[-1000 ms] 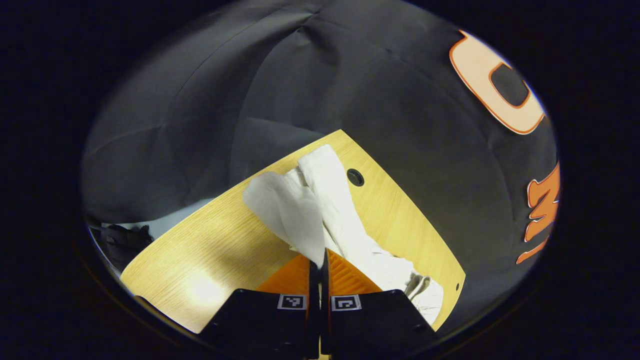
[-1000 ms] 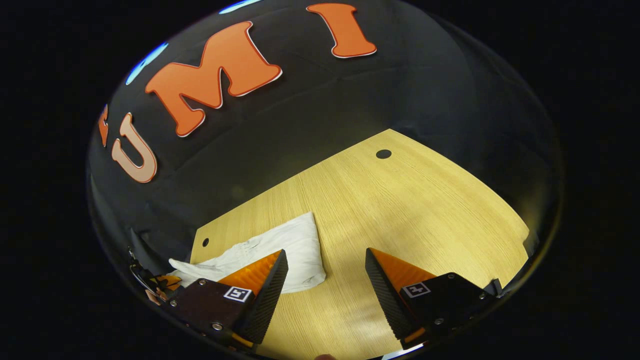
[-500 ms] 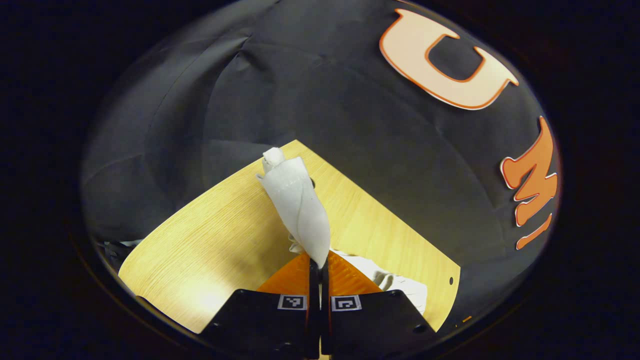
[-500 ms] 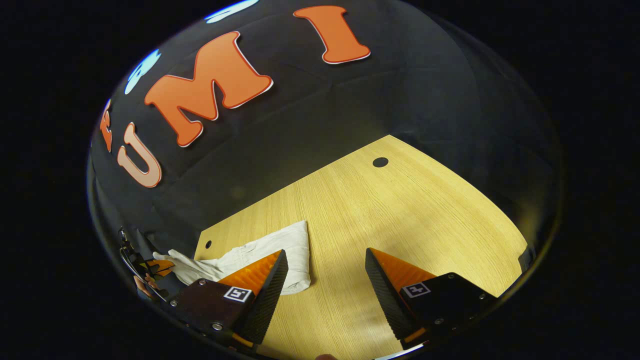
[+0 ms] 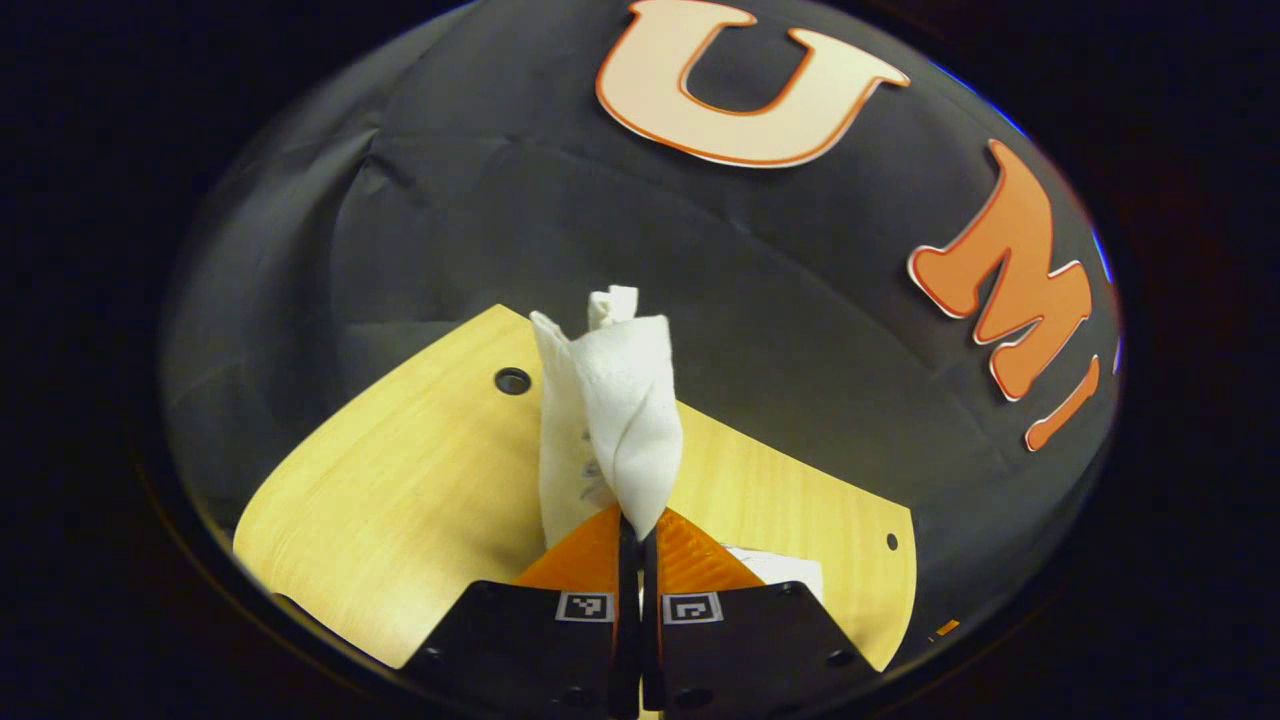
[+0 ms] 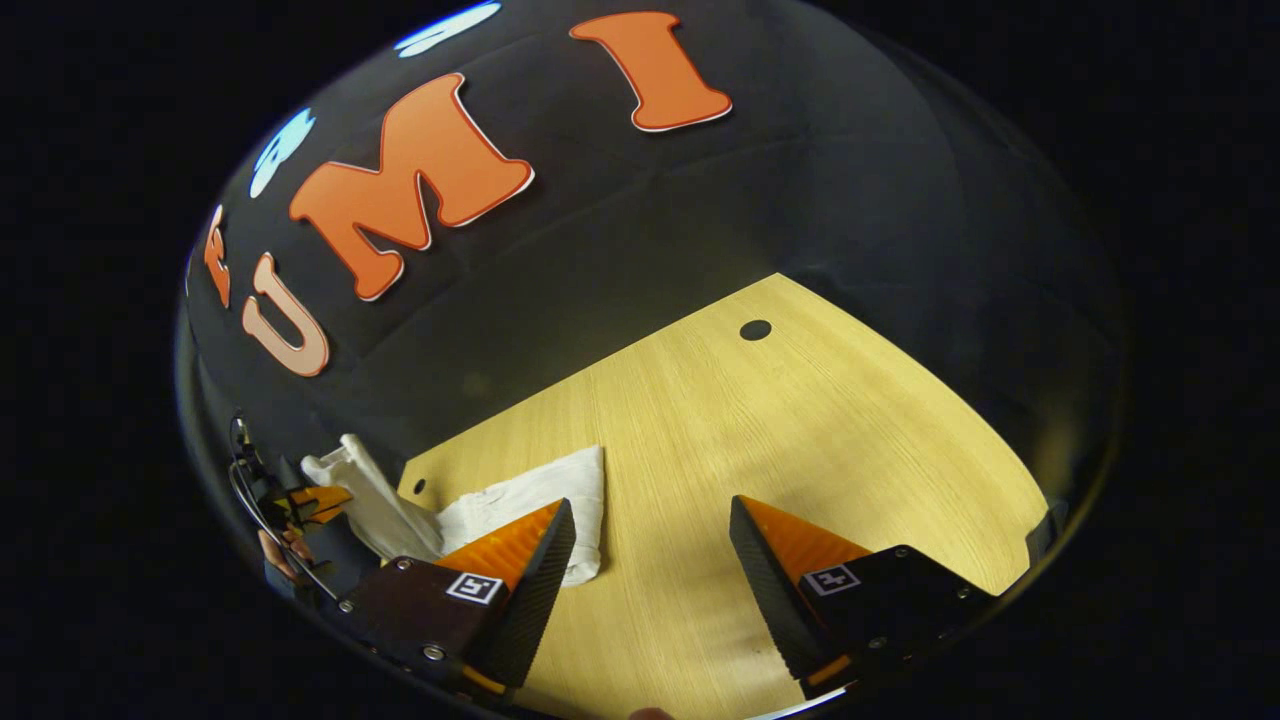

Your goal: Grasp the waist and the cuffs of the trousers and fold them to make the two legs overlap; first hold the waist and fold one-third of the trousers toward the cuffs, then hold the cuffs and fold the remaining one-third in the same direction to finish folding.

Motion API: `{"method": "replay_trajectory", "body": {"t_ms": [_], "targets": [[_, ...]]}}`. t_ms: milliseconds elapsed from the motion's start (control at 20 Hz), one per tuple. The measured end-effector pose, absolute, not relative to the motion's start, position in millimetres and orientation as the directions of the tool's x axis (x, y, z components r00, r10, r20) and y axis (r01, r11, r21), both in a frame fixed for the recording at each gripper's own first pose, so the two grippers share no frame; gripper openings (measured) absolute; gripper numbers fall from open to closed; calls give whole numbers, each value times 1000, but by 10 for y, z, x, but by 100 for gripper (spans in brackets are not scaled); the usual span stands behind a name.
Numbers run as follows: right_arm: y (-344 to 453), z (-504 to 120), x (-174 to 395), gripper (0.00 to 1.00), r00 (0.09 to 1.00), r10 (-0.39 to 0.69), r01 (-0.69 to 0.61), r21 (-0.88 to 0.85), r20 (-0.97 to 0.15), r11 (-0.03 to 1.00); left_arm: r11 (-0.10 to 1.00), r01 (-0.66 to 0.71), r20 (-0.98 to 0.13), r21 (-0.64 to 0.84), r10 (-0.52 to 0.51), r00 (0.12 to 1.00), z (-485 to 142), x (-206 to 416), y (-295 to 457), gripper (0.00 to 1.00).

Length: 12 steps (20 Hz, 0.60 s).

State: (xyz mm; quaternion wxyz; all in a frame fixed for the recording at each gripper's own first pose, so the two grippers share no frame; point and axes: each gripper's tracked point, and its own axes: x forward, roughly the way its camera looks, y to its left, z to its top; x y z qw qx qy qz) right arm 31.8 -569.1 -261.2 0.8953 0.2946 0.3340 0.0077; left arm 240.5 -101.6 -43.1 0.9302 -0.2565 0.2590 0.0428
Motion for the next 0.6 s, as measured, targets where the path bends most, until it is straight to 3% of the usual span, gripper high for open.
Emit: {"method": "replay_trajectory", "body": {"t_ms": [600], "targets": [[-6304,-2621,5,93,794,151,209,497,-589,842,939,-34,-567,-341,-177,805,-428,2863,-2848,4]]}}
